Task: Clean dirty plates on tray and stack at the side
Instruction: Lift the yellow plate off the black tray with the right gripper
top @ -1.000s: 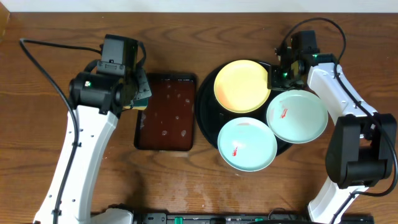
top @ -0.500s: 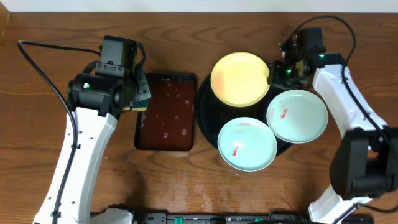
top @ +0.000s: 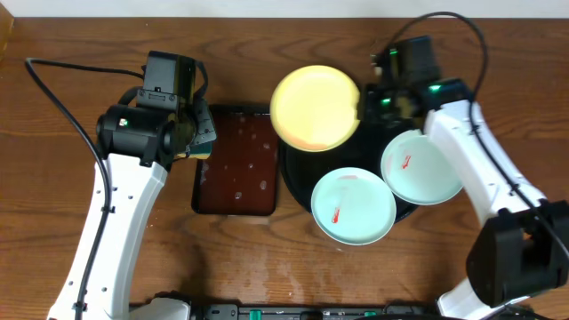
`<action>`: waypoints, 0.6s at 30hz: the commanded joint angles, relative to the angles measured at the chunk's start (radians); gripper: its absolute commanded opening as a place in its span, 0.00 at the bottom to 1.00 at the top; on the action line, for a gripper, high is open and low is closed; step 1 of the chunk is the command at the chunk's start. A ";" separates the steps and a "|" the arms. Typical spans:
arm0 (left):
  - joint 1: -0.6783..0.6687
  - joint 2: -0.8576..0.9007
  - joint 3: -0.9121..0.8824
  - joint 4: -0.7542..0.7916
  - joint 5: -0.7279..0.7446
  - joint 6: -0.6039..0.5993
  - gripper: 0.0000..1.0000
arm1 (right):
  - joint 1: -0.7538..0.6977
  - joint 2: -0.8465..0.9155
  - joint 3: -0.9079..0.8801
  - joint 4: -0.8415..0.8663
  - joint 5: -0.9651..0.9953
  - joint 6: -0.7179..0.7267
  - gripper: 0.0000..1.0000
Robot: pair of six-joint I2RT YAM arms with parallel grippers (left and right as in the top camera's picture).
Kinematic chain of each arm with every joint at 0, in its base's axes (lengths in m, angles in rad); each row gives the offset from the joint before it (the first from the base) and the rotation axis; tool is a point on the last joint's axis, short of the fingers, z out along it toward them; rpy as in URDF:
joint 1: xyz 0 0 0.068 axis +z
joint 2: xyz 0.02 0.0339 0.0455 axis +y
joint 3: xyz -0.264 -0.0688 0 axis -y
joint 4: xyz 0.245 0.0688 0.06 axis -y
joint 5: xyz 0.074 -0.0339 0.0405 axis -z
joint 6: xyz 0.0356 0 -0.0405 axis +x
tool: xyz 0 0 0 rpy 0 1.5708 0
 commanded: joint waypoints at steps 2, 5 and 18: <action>0.005 -0.008 -0.003 -0.010 -0.051 0.001 0.07 | 0.134 -0.013 0.019 0.040 0.159 0.036 0.01; 0.005 -0.008 -0.003 -0.021 -0.085 0.001 0.08 | 0.219 -0.012 0.019 0.060 0.274 0.035 0.01; 0.005 -0.008 -0.003 -0.061 -0.164 -0.034 0.07 | 0.463 -0.011 0.019 0.265 0.682 -0.192 0.01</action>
